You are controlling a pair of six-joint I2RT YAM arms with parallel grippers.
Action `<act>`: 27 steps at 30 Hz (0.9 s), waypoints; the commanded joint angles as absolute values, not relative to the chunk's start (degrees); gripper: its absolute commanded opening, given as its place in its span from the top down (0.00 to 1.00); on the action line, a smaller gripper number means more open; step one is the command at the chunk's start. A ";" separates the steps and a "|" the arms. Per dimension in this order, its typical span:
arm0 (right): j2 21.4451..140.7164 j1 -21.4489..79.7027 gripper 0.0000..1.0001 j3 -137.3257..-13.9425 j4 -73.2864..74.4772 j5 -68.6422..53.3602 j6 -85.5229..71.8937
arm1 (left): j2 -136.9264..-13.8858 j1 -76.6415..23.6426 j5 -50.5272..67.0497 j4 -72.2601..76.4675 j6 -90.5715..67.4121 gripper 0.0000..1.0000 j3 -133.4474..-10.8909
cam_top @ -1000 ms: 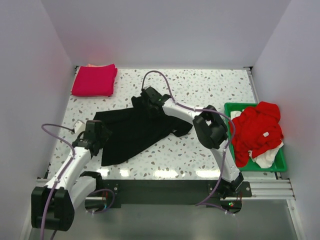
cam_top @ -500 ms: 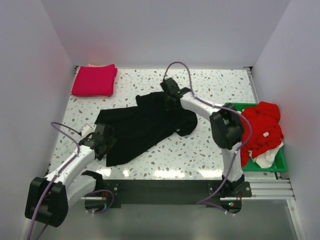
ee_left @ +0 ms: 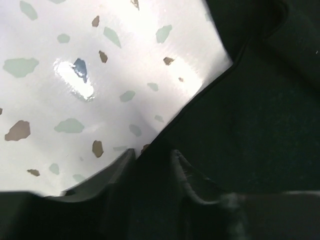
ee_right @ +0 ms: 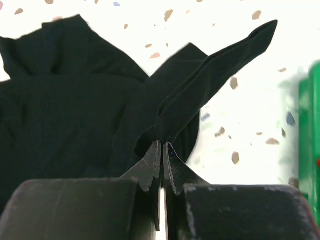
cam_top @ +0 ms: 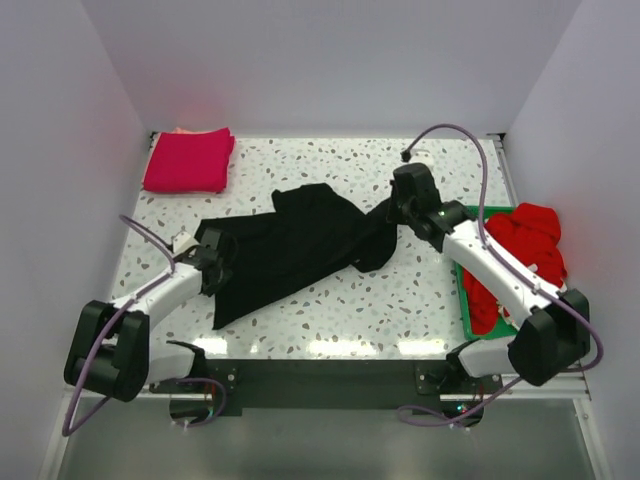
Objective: Fold and stack the t-shirts
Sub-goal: Flatten the tshirt out
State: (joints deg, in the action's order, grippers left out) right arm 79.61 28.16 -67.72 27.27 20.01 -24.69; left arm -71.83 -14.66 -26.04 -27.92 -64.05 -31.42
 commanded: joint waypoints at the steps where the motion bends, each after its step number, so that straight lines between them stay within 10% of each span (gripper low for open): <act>1: 72.79 27.86 1.00 -62.60 25.40 20.93 -27.68 | -75.32 -14.85 -26.10 -25.31 -61.97 0.71 -32.86; 8: 65.31 28.30 1.00 -53.80 24.53 12.59 -29.79 | -80.31 -12.05 -26.64 -21.80 -57.06 1.00 -40.15; 23: 63.09 47.71 1.00 -35.17 14.24 11.69 -43.76 | -99.41 1.67 -20.22 -25.05 -47.20 1.00 -68.03; 27: 64.69 52.99 0.97 -30.95 10.73 10.72 -46.31 | -91.69 1.76 -21.27 -26.80 -48.34 0.55 -62.24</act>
